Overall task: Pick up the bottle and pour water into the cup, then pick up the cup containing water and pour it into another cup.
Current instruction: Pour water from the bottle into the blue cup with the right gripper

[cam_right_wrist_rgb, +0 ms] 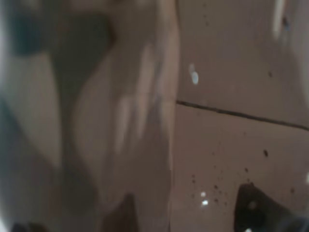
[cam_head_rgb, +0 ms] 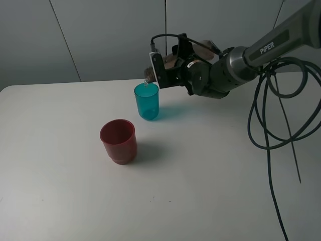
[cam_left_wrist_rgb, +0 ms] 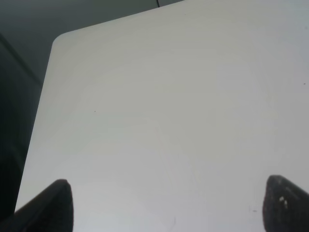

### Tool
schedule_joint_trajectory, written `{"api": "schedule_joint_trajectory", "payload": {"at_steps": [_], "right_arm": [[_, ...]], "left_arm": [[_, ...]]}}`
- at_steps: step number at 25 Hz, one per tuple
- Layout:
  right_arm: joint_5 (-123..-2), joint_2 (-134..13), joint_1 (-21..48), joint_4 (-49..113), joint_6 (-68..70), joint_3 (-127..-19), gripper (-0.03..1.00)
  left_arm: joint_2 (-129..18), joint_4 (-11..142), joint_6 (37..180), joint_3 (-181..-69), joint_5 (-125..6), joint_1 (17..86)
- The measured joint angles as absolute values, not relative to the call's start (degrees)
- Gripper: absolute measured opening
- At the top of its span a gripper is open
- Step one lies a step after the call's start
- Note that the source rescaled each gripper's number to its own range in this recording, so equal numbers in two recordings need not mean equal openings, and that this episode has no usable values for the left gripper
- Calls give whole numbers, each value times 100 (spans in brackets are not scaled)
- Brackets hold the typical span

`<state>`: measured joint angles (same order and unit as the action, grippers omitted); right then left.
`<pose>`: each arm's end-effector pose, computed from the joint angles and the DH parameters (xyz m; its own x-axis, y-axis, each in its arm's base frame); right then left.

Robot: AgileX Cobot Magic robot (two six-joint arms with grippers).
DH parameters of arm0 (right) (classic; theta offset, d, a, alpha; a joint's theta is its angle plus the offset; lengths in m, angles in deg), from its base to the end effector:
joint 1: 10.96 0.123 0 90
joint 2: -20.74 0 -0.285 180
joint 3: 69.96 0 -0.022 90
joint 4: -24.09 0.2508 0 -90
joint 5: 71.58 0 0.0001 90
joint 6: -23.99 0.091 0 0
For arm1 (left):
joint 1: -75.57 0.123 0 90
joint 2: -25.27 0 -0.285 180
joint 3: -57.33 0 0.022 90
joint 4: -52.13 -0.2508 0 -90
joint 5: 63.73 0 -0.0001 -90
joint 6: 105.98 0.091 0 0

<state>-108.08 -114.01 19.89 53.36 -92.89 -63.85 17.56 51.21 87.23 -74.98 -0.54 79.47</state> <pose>0.4074 0.2126 0.1177 0.2651 -0.9549 0.1334 -0.2537 -0.2026 -0.9458 -0.0087 0.0007 0.2781 -0.4829 0.2032 -0.8518 0.0342 0.9763 0.2135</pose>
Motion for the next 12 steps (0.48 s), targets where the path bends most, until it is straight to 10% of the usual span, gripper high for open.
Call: {"api": "schedule_joint_trajectory", "payload": {"at_steps": [12], "right_arm": [[-10808,-11401,1989,5332,-9561,-6385,2]], "left_arm": [[1756,5121,8723,-7498,-54,7947]]}}
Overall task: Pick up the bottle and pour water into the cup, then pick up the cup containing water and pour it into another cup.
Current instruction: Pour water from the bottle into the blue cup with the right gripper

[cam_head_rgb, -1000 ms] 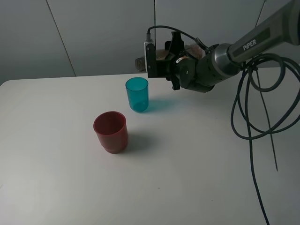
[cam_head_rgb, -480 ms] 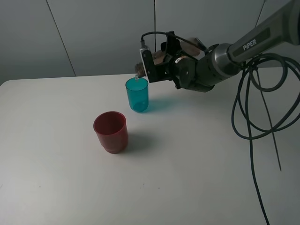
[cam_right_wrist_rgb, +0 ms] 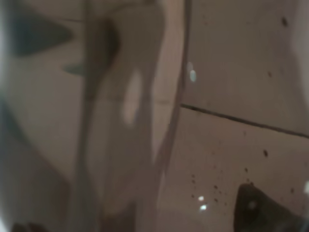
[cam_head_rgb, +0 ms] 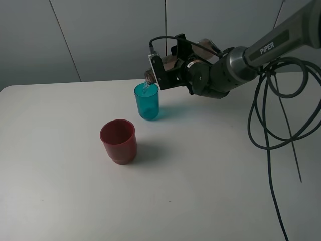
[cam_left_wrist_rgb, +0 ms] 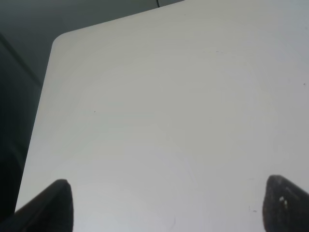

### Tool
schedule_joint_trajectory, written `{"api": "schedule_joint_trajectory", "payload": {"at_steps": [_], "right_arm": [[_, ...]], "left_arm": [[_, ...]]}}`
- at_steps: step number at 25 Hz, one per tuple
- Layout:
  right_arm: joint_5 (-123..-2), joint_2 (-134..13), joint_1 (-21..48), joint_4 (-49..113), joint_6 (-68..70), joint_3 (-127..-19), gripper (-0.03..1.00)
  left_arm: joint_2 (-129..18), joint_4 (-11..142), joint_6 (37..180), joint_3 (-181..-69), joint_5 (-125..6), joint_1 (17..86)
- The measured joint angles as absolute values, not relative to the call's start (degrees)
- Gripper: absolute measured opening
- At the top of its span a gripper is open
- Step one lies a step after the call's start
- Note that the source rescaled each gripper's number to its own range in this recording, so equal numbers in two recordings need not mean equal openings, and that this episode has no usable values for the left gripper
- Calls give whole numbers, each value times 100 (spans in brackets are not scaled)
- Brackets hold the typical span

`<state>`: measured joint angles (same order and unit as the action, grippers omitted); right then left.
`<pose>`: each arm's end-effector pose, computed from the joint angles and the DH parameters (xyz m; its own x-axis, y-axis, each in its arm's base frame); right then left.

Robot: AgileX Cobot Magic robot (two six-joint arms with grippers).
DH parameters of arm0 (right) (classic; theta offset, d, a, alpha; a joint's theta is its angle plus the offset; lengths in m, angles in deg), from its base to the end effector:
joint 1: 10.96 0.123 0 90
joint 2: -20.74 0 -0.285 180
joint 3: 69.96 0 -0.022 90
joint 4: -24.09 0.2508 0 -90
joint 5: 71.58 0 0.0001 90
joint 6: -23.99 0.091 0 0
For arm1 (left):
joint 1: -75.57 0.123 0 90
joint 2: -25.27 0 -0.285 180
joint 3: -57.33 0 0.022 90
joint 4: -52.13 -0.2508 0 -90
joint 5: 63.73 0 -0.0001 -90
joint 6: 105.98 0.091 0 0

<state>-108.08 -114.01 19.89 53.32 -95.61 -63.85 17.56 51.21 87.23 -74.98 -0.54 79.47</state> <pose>0.4074 0.2126 0.1178 0.2773 -0.9440 0.1786 -0.2405 -0.2482 -0.9384 -0.0087 0.0007 0.2781 -0.4829 0.2032 -0.8518 0.0342 0.9763 0.2135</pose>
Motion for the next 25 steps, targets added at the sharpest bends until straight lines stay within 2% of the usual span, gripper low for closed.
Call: {"api": "schedule_joint_trajectory", "payload": {"at_steps": [25], "right_arm": [[-11027,-11401,1989,5175,-9571,-6385,2]], "left_arm": [[1756,5121,8733,-7498,-54,7947]]}}
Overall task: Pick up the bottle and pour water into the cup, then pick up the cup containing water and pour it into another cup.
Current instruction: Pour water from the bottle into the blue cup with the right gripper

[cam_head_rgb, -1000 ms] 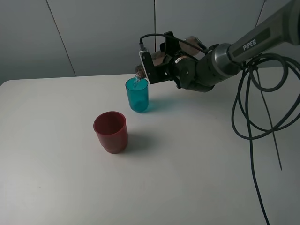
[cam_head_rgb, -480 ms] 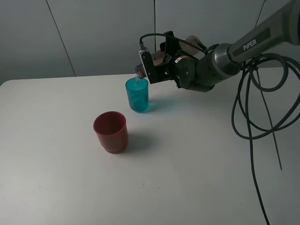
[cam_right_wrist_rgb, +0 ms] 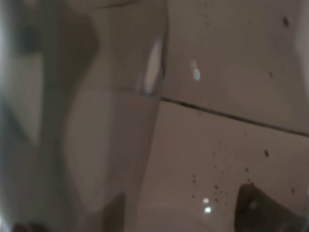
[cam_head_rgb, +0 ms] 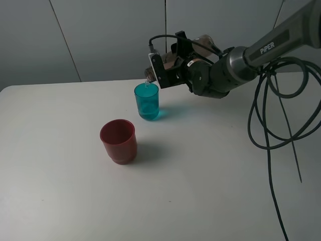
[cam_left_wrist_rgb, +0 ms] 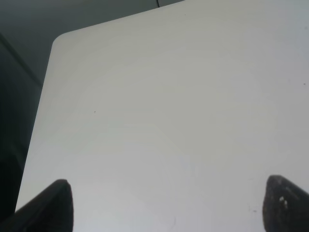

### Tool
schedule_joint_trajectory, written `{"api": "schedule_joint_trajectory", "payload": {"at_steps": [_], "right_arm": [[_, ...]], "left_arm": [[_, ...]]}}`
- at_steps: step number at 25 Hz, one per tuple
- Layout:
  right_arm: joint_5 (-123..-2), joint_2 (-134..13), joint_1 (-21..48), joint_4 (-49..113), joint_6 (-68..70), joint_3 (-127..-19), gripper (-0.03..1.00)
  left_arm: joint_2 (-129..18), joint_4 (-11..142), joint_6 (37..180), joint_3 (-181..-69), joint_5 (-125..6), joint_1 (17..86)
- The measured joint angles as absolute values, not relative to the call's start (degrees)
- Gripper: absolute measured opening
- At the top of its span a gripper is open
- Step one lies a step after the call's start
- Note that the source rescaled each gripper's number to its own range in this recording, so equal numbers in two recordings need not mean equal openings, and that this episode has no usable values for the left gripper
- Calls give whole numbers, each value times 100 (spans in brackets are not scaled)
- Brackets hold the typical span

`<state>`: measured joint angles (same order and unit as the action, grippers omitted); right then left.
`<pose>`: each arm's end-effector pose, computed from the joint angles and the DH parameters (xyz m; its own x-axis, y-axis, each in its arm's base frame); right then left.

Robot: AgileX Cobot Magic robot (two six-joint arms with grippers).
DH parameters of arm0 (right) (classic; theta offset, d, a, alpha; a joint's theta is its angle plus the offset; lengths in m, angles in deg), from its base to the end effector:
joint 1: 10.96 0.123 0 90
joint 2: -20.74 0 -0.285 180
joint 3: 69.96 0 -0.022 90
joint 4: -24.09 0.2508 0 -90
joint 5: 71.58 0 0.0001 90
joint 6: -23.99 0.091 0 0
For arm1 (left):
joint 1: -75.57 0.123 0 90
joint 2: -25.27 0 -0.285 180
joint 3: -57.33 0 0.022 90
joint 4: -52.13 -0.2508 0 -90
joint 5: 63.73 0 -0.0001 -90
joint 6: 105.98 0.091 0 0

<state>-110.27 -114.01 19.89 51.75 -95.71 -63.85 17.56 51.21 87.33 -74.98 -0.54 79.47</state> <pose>0.4084 0.2132 0.1214 0.2783 -0.9390 0.2019 -0.1951 -0.2611 -0.9454 -0.0087 0.0007 0.2781 -0.4829 0.2049 -0.8514 0.0350 0.9760 0.2150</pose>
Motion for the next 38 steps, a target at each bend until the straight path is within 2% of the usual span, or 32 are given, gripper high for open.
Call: {"api": "schedule_joint_trajectory", "payload": {"at_steps": [22,38], "right_arm": [[-11196,-11401,1989,4824,-9571,-6385,2],[-11204,-11401,1890,3858,-9571,-6385,2]], "left_arm": [[1756,5121,8733,-7498,-54,7947],[1756,5121,8733,-7498,-54,7947]]}}
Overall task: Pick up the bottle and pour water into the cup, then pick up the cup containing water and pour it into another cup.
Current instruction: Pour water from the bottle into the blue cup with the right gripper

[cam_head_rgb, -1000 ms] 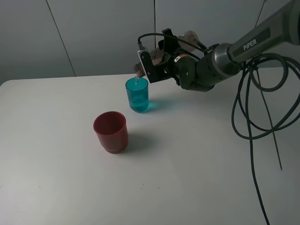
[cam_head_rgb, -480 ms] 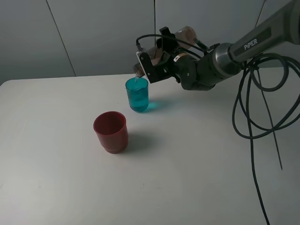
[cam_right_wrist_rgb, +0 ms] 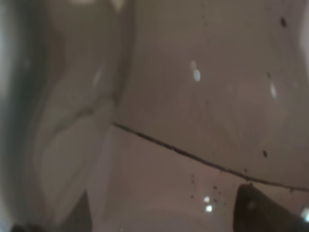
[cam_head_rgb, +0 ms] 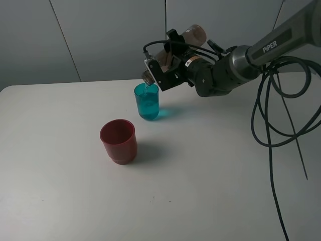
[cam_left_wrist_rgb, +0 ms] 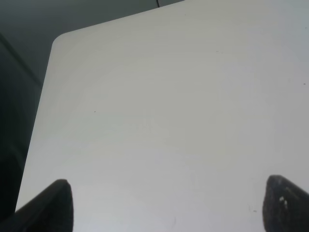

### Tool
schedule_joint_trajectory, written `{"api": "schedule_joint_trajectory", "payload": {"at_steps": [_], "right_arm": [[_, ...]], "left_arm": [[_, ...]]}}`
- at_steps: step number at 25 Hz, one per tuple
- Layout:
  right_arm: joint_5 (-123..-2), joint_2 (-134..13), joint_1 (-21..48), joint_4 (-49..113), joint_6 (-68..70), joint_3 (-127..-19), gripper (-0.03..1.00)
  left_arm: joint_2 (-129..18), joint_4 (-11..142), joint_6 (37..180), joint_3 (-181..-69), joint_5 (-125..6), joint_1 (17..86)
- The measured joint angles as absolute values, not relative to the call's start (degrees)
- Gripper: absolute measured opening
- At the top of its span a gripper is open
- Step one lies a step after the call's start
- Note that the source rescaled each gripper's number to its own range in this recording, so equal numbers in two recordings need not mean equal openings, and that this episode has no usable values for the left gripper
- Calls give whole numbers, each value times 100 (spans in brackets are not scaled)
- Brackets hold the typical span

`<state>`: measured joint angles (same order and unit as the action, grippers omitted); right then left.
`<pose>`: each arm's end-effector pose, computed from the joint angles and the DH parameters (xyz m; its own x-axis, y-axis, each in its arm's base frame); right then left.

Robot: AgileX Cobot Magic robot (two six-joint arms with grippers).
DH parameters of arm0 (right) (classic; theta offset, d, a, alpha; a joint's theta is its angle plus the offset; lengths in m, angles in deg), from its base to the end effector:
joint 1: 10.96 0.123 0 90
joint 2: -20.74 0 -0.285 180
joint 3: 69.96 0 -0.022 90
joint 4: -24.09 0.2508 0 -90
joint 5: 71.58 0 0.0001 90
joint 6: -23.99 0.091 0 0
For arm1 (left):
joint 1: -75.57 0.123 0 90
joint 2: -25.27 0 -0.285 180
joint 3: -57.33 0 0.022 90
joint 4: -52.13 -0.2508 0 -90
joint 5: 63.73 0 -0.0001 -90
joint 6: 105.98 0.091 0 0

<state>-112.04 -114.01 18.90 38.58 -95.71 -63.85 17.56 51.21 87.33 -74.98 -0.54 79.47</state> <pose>0.4098 0.2182 0.1271 0.3890 -0.8552 0.3426 -0.0487 -0.3904 -0.9193 -0.0087 0.0007 0.2781 -0.4829 0.2049 -0.8514 0.0350 0.9760 0.2150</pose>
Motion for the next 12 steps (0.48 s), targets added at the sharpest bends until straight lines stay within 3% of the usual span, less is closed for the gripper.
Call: {"api": "schedule_joint_trajectory", "payload": {"at_steps": [12], "right_arm": [[-11266,-11401,1877,3527,-9571,-6385,2]], "left_arm": [[1756,5121,8733,-7498,-54,7947]]}}
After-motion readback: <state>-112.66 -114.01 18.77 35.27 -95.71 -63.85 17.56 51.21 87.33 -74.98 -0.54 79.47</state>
